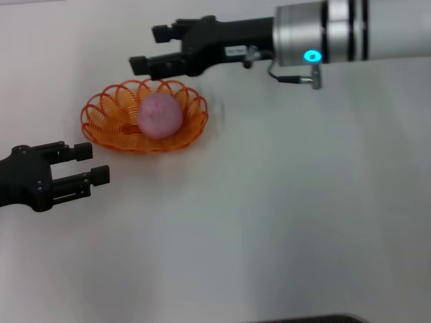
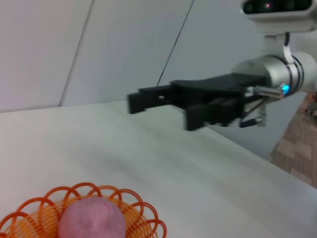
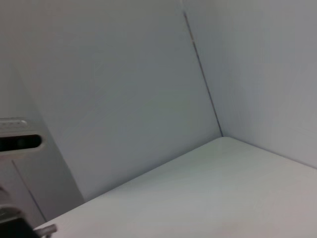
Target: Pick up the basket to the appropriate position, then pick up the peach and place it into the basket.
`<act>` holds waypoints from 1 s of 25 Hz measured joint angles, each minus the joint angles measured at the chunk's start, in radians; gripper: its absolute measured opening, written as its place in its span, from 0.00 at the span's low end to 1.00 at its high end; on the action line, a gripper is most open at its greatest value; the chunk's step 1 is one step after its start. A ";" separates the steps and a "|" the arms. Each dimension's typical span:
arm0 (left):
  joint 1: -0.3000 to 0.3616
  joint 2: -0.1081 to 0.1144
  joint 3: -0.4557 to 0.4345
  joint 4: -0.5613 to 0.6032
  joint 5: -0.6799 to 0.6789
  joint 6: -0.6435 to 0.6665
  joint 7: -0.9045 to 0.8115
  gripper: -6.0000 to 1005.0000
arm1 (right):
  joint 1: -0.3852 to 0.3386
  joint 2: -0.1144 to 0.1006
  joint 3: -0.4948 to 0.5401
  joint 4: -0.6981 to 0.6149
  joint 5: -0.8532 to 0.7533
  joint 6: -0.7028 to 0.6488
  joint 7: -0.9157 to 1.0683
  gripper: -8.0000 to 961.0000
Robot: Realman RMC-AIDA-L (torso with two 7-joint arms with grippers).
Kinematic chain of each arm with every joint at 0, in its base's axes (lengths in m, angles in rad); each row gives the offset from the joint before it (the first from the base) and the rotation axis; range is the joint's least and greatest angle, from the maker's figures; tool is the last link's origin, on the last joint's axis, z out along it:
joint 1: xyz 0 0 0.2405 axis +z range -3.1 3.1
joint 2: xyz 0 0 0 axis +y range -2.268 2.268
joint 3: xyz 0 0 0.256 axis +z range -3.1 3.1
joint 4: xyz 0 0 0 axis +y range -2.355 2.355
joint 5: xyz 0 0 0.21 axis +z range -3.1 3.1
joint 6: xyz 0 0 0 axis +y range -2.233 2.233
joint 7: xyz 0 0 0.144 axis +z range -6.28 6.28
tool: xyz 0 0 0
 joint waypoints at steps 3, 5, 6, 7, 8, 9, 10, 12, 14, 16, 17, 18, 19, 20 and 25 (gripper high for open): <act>0.000 0.000 0.000 0.000 -0.005 0.000 -0.001 0.64 | -0.107 -0.010 0.009 -0.127 -0.004 -0.108 0.006 0.90; 0.000 0.000 0.000 0.000 -0.008 0.000 -0.001 0.64 | -0.140 -0.014 0.010 -0.164 -0.009 -0.133 0.007 0.96; 0.000 -0.001 0.000 0.000 -0.009 0.000 -0.001 0.64 | -0.172 -0.019 0.010 -0.196 -0.015 -0.161 0.010 0.98; -0.001 -0.001 -0.001 0.000 -0.009 -0.001 -0.001 0.64 | -0.210 -0.026 0.011 -0.230 -0.021 -0.192 0.014 0.98; -0.001 -0.001 -0.003 0.000 -0.011 -0.001 -0.001 0.64 | -0.234 -0.032 0.014 -0.246 -0.026 -0.210 0.018 0.98; -0.001 -0.001 -0.003 0.000 -0.011 -0.001 -0.001 0.64 | -0.265 -0.041 0.019 -0.264 -0.029 -0.235 0.023 0.98; -0.001 -0.001 -0.005 0.000 -0.011 -0.001 -0.001 0.64 | -0.295 -0.049 0.026 -0.275 -0.031 -0.261 0.027 0.99; -0.001 0.000 -0.007 0.000 -0.012 -0.002 -0.001 0.64 | -0.348 -0.067 0.044 -0.283 -0.033 -0.310 0.029 0.99; -0.002 0.000 -0.010 0.000 -0.012 -0.003 -0.001 0.64 | -0.394 -0.081 0.069 -0.280 -0.036 -0.339 0.023 0.99; -0.001 0.001 -0.012 0.000 -0.013 -0.007 0.000 0.64 | -0.427 -0.088 0.099 -0.279 -0.058 -0.344 0.016 0.99; -0.001 0.001 -0.012 0.000 -0.013 -0.009 0.000 0.64 | -0.437 -0.089 0.124 -0.278 -0.089 -0.342 0.012 0.99; 0.000 0.001 -0.012 0.000 -0.013 -0.011 0.001 0.64 | -0.442 -0.089 0.144 -0.277 -0.112 -0.340 0.010 0.99; 0.000 0.002 -0.012 0.000 -0.013 -0.012 0.001 0.64 | -0.442 -0.088 0.174 -0.274 -0.148 -0.340 0.007 0.99; 0.000 0.002 -0.012 0.000 -0.013 -0.013 0.001 0.64 | -0.441 -0.086 0.196 -0.271 -0.178 -0.340 0.005 0.99; 0.002 0.002 -0.012 0.000 -0.013 -0.013 -0.001 0.64 | -0.426 -0.073 0.241 -0.270 -0.250 -0.342 0.005 0.99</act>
